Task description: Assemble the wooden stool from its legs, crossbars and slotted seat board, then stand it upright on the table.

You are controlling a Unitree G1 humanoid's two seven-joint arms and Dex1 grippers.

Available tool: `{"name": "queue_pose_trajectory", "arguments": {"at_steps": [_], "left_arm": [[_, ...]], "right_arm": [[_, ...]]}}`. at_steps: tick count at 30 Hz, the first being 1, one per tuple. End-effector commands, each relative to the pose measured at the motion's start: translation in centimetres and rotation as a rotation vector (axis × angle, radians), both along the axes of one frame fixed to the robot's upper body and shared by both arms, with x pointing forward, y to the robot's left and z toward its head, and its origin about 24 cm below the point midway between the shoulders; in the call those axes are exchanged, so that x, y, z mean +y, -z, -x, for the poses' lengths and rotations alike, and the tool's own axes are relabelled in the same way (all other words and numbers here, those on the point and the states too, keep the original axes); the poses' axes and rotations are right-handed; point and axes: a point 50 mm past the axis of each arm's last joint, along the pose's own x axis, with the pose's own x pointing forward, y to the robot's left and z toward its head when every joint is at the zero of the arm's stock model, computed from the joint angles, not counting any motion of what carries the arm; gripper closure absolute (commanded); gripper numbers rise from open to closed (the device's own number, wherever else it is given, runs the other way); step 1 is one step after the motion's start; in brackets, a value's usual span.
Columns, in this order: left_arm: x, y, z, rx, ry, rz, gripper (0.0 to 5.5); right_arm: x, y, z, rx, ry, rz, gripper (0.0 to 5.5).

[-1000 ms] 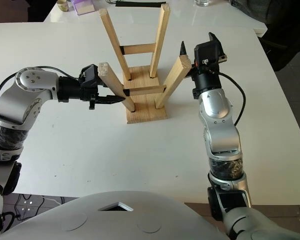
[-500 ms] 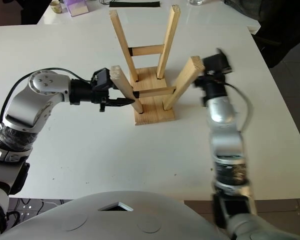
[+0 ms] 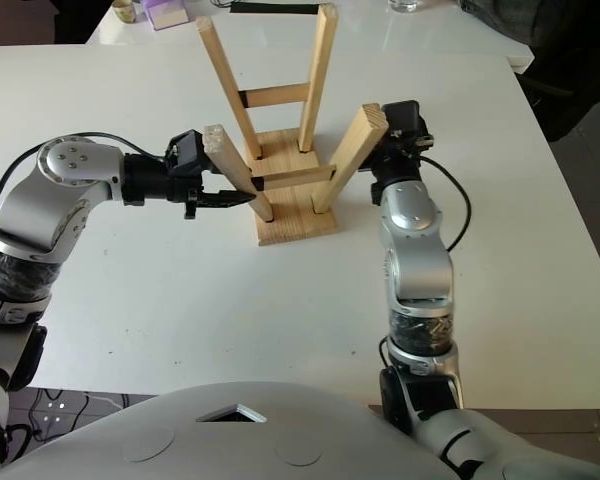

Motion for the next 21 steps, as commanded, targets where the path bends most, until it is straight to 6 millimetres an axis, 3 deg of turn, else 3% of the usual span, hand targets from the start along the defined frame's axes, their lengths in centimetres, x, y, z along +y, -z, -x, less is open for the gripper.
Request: {"name": "queue_pose_trajectory", "arguments": {"at_steps": [1,5,7,8,10,11,12,13,14,15,17,21], "left_arm": [[-0.6,4.2,1.2,0.122,0.035,-0.140,3.45],[-0.3,4.5,1.2,0.119,0.022,-0.147,3.45],[-0.2,4.5,1.3,0.119,0.018,-0.147,3.45],[-0.2,4.5,1.3,0.120,0.016,-0.148,3.45],[-0.1,4.5,1.3,0.121,0.012,-0.148,3.45],[-0.1,4.5,1.2,0.121,0.012,-0.148,3.45],[-0.3,4.5,1.2,0.119,0.019,-0.147,3.45],[-0.6,4.3,1.2,0.118,0.031,-0.144,3.45],[-1.0,4.2,1.2,0.116,0.046,-0.140,3.45],[-1.5,4.0,1.3,0.113,0.065,-0.135,3.45],[-2.3,3.7,1.5,0.112,0.092,-0.115,3.45],[-3.2,3.3,1.8,0.106,0.108,-0.084,3.45]], "right_arm": [[-8.2,-2.0,1.7,-0.099,0.166,0.105,1.83],[-16.2,-3.1,4.0,-0.095,0.402,0.279,1.83],[-17.8,-3.7,4.6,-0.089,0.471,0.409,1.83],[-17.2,-3.8,4.4,-0.088,0.455,0.476,1.83],[-11.7,-3.0,2.5,-0.115,0.275,0.479,1.83],[-6.9,-2.4,1.4,-0.139,0.116,0.377,1.83],[-0.1,-2.2,0.7,-0.160,-0.104,0.147,1.83],[5.9,-3.0,1.1,-0.159,-0.307,-0.079,1.83],[10.3,-5.2,2.1,-0.180,-0.469,-0.258,1.83],[13.1,-7.5,3.0,-0.203,-0.576,-0.387,1.83],[14.4,-9.7,3.4,-0.210,-0.636,-0.495,1.83],[11.4,-7.3,1.4,-0.113,-0.430,-0.408,1.83]]}}
